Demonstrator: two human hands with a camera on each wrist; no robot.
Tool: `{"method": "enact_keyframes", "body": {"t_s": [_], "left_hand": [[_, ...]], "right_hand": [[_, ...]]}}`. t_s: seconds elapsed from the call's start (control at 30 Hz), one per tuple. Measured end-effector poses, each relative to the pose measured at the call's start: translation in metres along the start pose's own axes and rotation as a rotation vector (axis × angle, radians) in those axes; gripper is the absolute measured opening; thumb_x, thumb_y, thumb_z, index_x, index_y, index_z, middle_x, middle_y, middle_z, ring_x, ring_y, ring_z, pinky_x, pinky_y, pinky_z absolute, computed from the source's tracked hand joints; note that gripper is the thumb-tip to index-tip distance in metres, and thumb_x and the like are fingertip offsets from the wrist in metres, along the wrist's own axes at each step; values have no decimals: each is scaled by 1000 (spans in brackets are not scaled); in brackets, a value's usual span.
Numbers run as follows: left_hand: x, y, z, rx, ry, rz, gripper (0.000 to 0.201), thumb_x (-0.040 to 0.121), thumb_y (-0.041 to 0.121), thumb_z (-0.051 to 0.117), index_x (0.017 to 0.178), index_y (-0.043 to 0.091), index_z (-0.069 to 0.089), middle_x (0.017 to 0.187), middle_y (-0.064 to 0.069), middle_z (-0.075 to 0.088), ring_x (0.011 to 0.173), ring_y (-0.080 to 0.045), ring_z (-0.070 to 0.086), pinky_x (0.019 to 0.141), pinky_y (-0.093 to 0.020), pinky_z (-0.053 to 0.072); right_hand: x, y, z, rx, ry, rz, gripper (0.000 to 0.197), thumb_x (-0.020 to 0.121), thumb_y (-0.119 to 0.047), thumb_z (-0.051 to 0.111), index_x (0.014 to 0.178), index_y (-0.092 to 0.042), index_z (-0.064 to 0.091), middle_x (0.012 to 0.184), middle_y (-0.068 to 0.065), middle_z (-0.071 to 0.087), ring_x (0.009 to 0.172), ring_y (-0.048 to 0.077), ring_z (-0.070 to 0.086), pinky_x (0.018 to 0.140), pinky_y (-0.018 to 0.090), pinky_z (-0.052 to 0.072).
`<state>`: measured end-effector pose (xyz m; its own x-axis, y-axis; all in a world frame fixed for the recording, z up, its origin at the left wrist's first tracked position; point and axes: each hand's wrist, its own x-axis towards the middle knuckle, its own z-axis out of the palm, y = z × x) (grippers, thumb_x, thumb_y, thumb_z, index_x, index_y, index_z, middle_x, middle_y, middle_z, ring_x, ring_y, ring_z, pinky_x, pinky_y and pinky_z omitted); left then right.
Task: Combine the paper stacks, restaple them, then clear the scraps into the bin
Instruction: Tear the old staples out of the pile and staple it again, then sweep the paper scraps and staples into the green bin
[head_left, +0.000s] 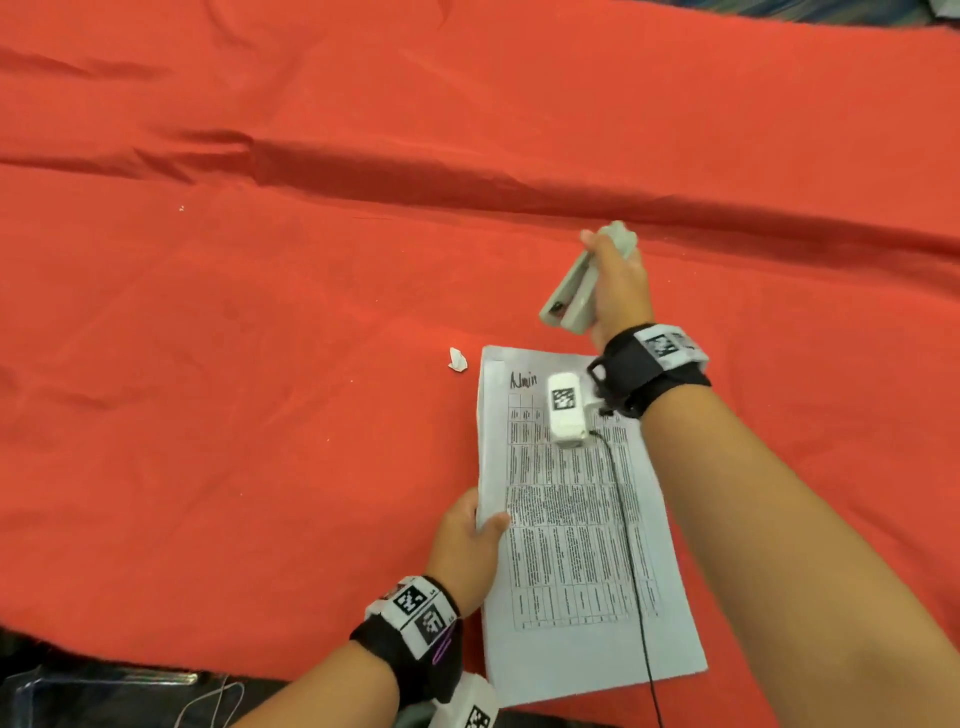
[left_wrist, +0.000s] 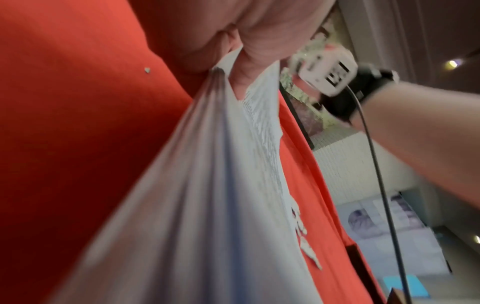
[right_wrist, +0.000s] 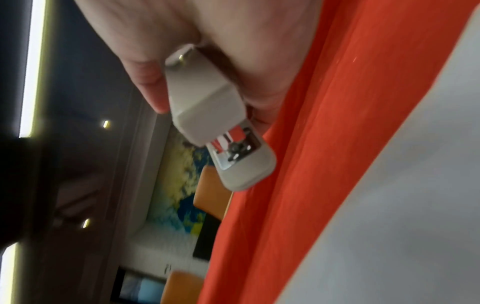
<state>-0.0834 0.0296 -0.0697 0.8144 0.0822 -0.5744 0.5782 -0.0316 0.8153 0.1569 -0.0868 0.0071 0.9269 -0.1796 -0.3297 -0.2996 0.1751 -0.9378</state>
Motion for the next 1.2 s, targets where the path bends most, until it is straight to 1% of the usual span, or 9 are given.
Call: {"method": "enact_keyframes", "body": {"t_s": [0.1, 0.23, 0.4, 0.47, 0.57, 0.73, 0.87, 1.03, 1.2], "left_hand": [[0, 10, -10, -40, 69, -6, 25, 95, 11, 52, 114, 23, 62, 111, 4, 71, 103, -14, 68, 93, -42, 53], [5, 40, -48, -123, 136, 6, 24, 94, 3, 53, 103, 23, 65, 102, -3, 73, 88, -17, 72, 82, -40, 56], [24, 63, -137, -36, 191, 17, 30, 93, 0, 51, 119, 12, 61, 117, -12, 67, 102, -29, 65, 95, -47, 49], [30, 65, -173, 21, 220, -7, 33, 94, -2, 48, 123, 11, 57, 123, -16, 62, 98, -28, 63, 96, -47, 46], [39, 65, -218, 150, 235, -93, 34, 96, 2, 47, 128, 10, 54, 121, -16, 62, 92, -26, 63, 89, -45, 49], [55, 57, -243, 209, 308, -227, 38, 95, 4, 50, 133, 11, 50, 126, -14, 60, 111, -34, 59, 97, -51, 45], [70, 55, -241, 219, 324, -282, 42, 95, 2, 50, 135, 13, 48, 127, -11, 59, 116, -36, 57, 98, -54, 44], [101, 37, -266, 463, 301, -290, 44, 92, 11, 58, 134, 15, 49, 133, -10, 57, 120, -36, 54, 102, -57, 40], [81, 49, -242, 816, 376, -229, 32, 93, 23, 57, 113, -2, 58, 100, -14, 60, 94, -34, 57, 85, -38, 45]], "right_hand": [[17, -17, -60, 88, 173, -35, 44, 70, -10, 65, 104, -14, 38, 78, -2, 45, 61, 7, 50, 55, 23, 42], [14, -15, -157, -329, 232, 6, 40, 61, -17, 60, 99, -13, 48, 81, 4, 52, 63, 16, 50, 45, 19, 43], [-5, 15, -252, -888, 275, 75, 43, 79, -20, 67, 120, -9, 60, 110, 12, 62, 94, 29, 60, 76, 42, 52], [-11, 29, -273, -999, 271, 74, 40, 81, -17, 67, 119, -4, 62, 111, 19, 65, 92, 32, 60, 77, 42, 49], [-16, 48, -291, -1051, 266, 96, 37, 82, -14, 67, 116, 0, 64, 108, 23, 67, 80, 26, 54, 68, 33, 38], [-20, 63, -294, -1054, 311, 88, 34, 83, -9, 67, 114, 4, 64, 105, 27, 66, 79, 24, 50, 68, 32, 33], [-17, 63, -290, -1106, 301, 117, 30, 83, -11, 66, 108, 6, 65, 86, 20, 59, 76, 27, 51, 67, 33, 34], [-17, 66, -289, -1087, 301, 172, 30, 82, -13, 67, 109, 1, 66, 101, 25, 68, 85, 36, 62, 70, 37, 44], [-26, 60, -289, -1077, 357, 183, 65, 77, -41, 68, 131, -6, 55, 127, 25, 58, 121, 38, 51, 100, 45, 43]]}}
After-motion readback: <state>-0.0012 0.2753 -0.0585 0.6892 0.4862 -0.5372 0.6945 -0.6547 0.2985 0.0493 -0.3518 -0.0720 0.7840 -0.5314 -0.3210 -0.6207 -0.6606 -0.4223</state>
